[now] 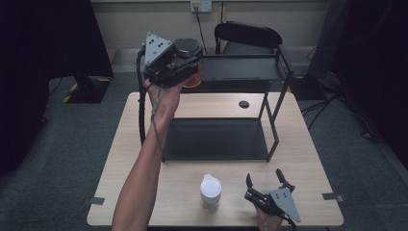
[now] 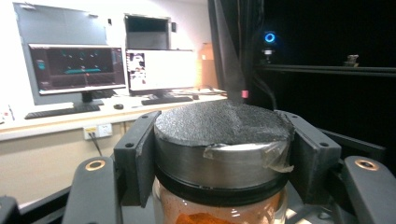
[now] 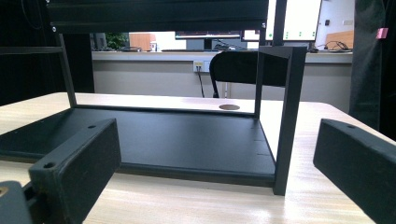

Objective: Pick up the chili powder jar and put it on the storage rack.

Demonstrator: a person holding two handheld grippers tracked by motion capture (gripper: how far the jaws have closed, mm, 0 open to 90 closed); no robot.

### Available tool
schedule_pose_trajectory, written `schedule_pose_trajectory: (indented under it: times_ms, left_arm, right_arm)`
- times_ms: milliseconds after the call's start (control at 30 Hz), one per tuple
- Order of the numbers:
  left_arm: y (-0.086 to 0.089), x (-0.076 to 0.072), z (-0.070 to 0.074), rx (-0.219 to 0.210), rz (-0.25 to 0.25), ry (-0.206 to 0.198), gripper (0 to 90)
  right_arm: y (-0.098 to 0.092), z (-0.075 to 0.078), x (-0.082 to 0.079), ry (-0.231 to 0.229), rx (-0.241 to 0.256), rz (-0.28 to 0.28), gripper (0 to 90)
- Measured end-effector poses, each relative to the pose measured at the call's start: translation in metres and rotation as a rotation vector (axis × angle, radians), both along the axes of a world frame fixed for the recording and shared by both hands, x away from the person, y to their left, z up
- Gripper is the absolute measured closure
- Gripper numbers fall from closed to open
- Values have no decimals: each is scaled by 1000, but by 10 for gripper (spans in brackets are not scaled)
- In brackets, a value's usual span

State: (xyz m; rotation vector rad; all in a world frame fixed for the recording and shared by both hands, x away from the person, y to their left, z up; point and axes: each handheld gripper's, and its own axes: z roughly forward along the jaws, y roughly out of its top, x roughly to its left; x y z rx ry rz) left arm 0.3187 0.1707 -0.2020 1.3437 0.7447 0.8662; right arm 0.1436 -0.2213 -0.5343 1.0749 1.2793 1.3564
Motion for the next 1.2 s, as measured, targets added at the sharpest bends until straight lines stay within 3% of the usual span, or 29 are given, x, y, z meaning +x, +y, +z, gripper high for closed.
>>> schedule_pose_trajectory:
  times_ms: [100, 167, 500, 700, 833, 1200]
  left_arm:
    - [-4, 8, 3, -6, 12, 4, 351]
    - [-7, 13, 5, 14, 23, -3, 351]
    - [-22, 36, 1, 26, 69, 52, 351]
    - [-21, 38, -1, 12, 67, 65, 351]
    - [-24, 37, -4, 47, 69, 38, 350]
    - [-24, 38, -2, 60, 69, 43, 347]
  right_arm:
    - [0, 0, 0, 0, 0, -1, 0]
    - [0, 0, 0, 0, 0, -3, 0]
    - [0, 0, 0, 0, 1, 2, 0]
    - [0, 0, 0, 0, 0, 3, 0]
    - [0, 0, 0, 0, 1, 2, 0]
    - [0, 0, 0, 0, 0, 2, 0]
